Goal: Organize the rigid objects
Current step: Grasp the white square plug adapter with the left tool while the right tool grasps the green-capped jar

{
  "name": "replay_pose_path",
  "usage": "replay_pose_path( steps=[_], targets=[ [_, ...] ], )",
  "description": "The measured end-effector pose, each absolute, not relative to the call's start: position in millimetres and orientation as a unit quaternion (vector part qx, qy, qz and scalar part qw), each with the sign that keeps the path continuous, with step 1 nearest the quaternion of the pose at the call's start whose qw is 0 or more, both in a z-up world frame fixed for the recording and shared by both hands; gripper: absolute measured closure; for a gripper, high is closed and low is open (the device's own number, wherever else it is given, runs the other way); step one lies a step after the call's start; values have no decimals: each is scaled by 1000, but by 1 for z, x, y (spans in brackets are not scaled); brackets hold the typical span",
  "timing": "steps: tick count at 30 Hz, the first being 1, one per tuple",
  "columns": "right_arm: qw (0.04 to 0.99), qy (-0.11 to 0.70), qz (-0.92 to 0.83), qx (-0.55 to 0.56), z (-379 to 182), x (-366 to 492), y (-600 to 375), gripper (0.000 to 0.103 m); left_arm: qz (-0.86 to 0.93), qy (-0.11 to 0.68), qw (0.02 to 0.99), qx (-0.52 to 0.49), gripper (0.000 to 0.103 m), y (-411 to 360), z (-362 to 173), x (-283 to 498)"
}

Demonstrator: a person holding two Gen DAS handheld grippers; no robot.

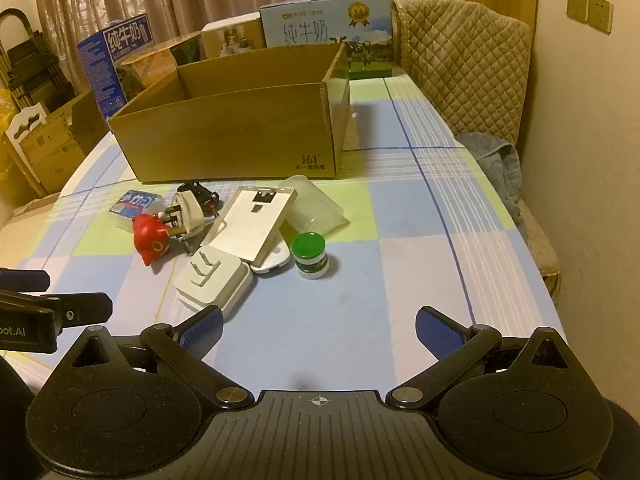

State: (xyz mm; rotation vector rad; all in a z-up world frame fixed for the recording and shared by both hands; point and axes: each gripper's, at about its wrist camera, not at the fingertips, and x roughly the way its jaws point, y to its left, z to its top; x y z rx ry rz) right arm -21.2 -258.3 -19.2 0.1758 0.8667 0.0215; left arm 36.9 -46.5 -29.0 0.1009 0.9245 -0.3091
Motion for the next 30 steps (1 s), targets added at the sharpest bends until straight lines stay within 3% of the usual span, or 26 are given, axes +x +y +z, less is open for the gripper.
replay_pose_path(
  steps=[11,15,18,24,30],
  targets=[
    [905,418,39,72,-42,1,-270,27,-214,442,867,83,14,-84,-64,59],
    [905,417,42,68,-47,10,-276,34,-233,437,863,93,22,-96,-79,68],
    [904,418,48,70,-51,17,-279,36,-243,435,862,99,31,-102,-87,76],
    [904,419,68,51,-60,29,-273,41,-249,440,855,112,40,-111,-101,91],
    [900,426,83,32,-69,40,-268,43,-251,442,854,111,43,-114,-108,98]
  ],
)
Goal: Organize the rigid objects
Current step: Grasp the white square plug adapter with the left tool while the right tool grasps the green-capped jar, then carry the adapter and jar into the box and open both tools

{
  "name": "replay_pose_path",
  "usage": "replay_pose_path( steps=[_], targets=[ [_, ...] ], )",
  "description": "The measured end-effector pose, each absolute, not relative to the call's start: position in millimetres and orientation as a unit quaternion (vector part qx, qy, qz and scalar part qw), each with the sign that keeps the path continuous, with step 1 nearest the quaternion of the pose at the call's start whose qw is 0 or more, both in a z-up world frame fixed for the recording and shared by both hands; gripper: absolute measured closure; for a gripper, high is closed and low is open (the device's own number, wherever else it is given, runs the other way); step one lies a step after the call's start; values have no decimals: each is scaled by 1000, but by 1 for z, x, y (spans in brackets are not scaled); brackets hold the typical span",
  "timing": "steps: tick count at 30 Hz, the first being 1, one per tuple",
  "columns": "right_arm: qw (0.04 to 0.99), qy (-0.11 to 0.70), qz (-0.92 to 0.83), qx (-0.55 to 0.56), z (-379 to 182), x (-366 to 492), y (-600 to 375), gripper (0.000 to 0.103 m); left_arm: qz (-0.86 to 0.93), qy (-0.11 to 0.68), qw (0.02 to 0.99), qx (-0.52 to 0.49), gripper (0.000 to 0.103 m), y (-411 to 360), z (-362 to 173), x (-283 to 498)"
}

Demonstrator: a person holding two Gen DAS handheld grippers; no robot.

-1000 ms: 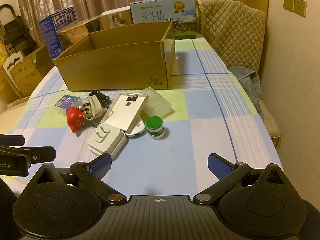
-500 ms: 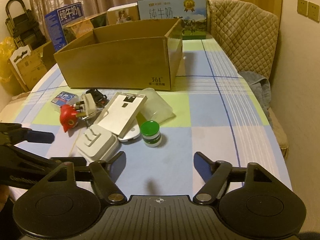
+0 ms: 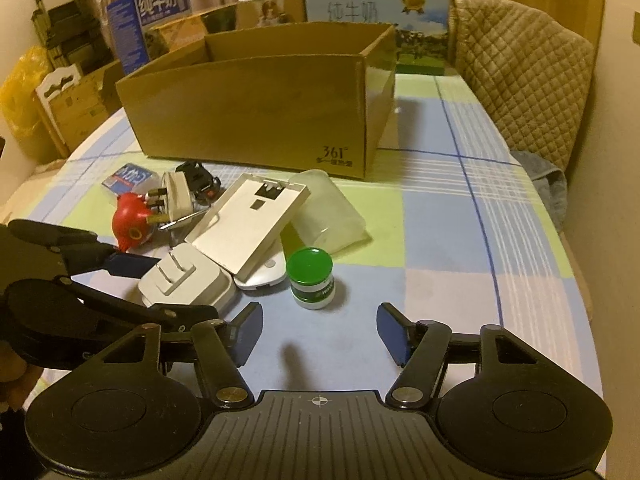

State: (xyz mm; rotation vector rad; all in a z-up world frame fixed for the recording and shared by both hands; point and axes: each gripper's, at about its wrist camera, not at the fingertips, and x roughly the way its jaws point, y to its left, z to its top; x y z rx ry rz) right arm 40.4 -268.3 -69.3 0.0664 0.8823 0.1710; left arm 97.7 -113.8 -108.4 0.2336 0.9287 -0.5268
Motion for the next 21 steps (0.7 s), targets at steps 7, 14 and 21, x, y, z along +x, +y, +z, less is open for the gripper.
replay_pose_path(
  steps=[7,14,21],
  targets=[
    [898,428,100,7,-78,59,-261,51,-241,441,858,104,43,-105,-96,93],
    [898,428,104,-11,-86,72,-254,62,-236,442,859,104,43,-99,-94,88],
    [901,424,93,-19,-85,71,-253,79,-231,441,862,91,43,-90,-86,80]
  ],
)
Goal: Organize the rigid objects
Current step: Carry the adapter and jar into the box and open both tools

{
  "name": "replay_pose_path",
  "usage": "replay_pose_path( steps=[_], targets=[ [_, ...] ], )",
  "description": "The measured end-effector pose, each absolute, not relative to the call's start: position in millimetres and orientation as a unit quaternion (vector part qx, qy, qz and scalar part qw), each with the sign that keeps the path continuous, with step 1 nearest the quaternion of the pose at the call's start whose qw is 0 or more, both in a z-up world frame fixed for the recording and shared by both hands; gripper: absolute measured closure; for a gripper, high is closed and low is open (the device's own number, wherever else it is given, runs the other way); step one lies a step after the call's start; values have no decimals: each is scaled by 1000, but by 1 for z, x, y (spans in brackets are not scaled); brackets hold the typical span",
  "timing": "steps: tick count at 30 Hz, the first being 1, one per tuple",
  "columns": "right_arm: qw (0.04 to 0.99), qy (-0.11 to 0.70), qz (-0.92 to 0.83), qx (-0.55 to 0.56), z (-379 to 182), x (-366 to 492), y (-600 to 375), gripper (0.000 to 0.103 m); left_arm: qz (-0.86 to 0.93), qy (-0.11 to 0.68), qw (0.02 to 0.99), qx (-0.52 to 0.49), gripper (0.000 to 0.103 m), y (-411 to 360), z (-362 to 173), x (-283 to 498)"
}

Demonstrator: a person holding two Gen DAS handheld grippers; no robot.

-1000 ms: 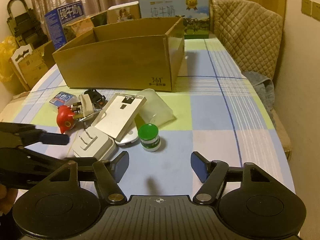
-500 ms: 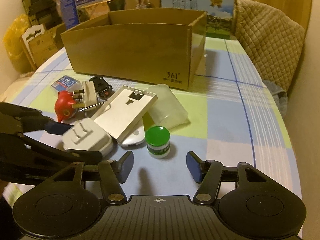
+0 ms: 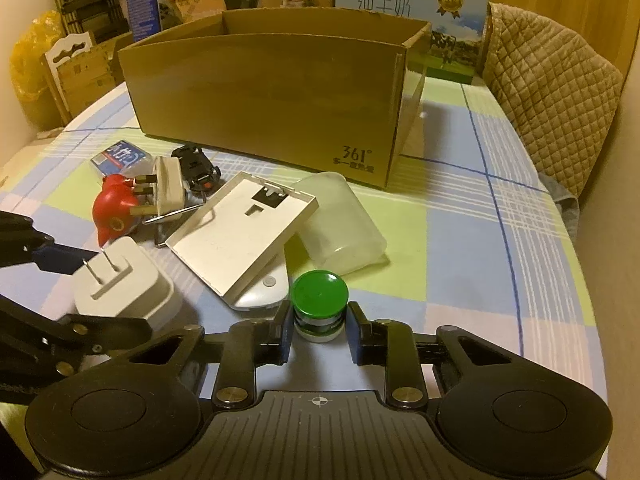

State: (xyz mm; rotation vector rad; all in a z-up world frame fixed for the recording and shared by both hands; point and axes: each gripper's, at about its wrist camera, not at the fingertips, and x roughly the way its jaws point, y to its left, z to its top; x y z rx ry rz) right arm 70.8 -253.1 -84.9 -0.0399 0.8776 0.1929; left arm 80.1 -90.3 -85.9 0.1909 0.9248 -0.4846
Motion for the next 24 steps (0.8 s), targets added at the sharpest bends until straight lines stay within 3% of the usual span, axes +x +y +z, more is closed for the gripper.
replay_pose_path(
  steps=[12,20,24],
  targets=[
    [921,378,89,-2,-20,60,-253,79,-222,398,887,68,43,-70,-30,91],
    [942,312,118,26,66,141,-248,79,-202,338,917,69,43,-50,37,158],
    [938,323,120,31,75,200,-246,79,-187,322,925,78,43,-44,59,211]
  ],
)
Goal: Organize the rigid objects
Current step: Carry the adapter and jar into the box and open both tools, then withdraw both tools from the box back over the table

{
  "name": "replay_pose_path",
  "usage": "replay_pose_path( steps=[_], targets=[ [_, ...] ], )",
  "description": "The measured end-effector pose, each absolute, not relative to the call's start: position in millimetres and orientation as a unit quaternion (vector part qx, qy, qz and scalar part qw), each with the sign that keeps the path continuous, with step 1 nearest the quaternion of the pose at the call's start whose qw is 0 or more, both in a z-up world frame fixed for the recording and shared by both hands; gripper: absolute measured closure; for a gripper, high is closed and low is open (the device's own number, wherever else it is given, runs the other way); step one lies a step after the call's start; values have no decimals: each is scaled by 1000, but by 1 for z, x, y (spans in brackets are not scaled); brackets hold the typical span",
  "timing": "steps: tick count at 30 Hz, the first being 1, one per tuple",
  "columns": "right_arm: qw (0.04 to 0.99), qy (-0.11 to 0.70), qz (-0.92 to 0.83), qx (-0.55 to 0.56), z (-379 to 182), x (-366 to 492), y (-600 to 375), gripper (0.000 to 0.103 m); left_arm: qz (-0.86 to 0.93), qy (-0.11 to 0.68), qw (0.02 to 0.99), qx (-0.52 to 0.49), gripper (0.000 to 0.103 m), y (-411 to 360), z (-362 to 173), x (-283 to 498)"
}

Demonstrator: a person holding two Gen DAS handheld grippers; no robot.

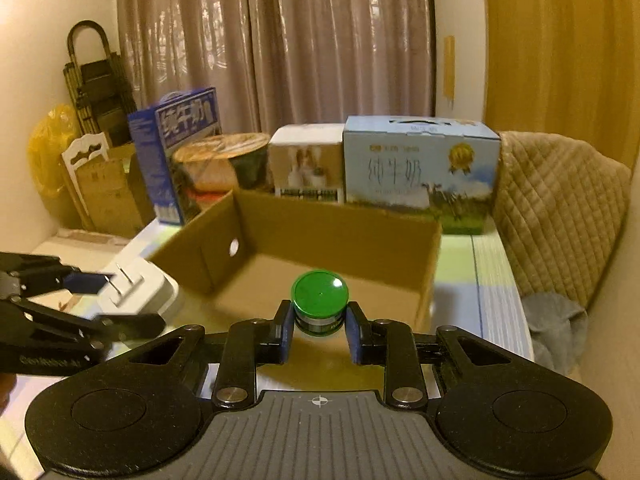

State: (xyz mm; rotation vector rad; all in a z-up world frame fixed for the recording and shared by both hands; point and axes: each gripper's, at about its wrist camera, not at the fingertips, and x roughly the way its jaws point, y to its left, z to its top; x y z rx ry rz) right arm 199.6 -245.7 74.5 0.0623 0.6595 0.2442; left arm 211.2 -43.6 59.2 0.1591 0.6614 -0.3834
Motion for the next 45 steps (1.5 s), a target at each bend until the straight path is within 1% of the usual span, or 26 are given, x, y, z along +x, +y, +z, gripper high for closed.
replay_pose_path(
  steps=[3,7,11,17,20,30,31,32,33,35,40,45],
  targets=[
    [927,355,115,46,58,238,-246,79,-184,330,923,75,43,-44,61,254],
    [908,401,107,55,25,268,-246,79,-181,356,914,75,43,-49,45,291],
    [898,424,98,57,0,277,-250,79,-182,376,905,80,43,-54,24,306],
    [896,430,95,54,-13,280,-252,79,-187,385,900,83,43,-58,10,315],
    [896,431,92,56,-15,281,-253,79,-178,383,903,77,24,-58,11,316],
    [901,419,92,58,-4,281,-254,78,-154,359,919,55,24,-31,37,296],
    [903,415,94,62,-2,281,-254,77,-150,357,921,52,24,-26,40,293],
    [905,409,92,66,2,280,-255,69,-147,354,922,50,24,-22,43,289],
    [909,402,88,70,6,279,-257,58,-143,352,924,48,24,-18,46,285],
    [917,383,84,79,15,273,-260,46,-136,349,926,43,23,-9,52,277],
    [931,345,71,96,45,242,-268,43,-120,337,933,29,21,8,64,246],
    [938,323,62,107,63,183,-274,39,-109,330,937,32,19,12,72,202]
  ],
)
